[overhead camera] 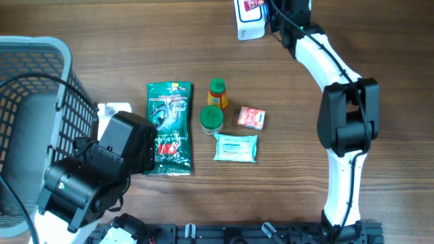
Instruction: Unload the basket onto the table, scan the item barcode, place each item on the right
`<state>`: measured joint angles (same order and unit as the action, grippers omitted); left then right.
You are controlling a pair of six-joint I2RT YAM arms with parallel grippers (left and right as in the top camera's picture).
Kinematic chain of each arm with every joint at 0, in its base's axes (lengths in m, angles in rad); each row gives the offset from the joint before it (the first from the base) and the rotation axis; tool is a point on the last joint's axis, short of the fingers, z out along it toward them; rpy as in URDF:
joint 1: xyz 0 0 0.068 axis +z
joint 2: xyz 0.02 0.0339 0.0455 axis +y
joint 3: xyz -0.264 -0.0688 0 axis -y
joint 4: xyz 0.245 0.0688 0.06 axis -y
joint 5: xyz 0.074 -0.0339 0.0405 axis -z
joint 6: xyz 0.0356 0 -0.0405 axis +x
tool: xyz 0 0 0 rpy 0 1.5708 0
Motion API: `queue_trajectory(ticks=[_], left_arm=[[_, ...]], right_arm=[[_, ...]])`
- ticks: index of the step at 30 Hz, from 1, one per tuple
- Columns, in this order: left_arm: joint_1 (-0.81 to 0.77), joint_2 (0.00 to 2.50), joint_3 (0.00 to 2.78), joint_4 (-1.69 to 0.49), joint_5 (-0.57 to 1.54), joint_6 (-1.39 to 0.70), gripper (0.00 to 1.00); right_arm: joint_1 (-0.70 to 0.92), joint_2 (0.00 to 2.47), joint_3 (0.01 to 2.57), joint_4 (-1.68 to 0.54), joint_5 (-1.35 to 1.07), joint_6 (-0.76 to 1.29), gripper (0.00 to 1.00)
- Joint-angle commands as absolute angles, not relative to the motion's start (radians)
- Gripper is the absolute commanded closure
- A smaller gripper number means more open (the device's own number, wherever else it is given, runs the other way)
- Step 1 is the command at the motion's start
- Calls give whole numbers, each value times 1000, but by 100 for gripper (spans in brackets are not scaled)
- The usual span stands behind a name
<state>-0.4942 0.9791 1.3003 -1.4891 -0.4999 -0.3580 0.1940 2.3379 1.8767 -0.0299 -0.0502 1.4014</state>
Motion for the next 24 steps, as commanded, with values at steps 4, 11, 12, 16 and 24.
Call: queue_trajectory(ticks=[4,11,12,16,24], left_arm=[[-486,978,1298,-1489,-499,-375,0],[-486,978,1298,-1489,-498,-375,0],[-486,978,1298,-1489,-498,-375,0],[-486,978,1298,-1489,-498,-375,0],[-486,978,1298,-1489,-498,-375,0]], right_arm=[[199,2358,1906,-38,-33,1412,95],[147,2320,1906,-149,-71,1281,95],[133,2308,1906,-186,-71,1282,95],[45,2248,1906,-364,-70,1281,95],[-231,2207,1906,-768,-20,1201,95]])
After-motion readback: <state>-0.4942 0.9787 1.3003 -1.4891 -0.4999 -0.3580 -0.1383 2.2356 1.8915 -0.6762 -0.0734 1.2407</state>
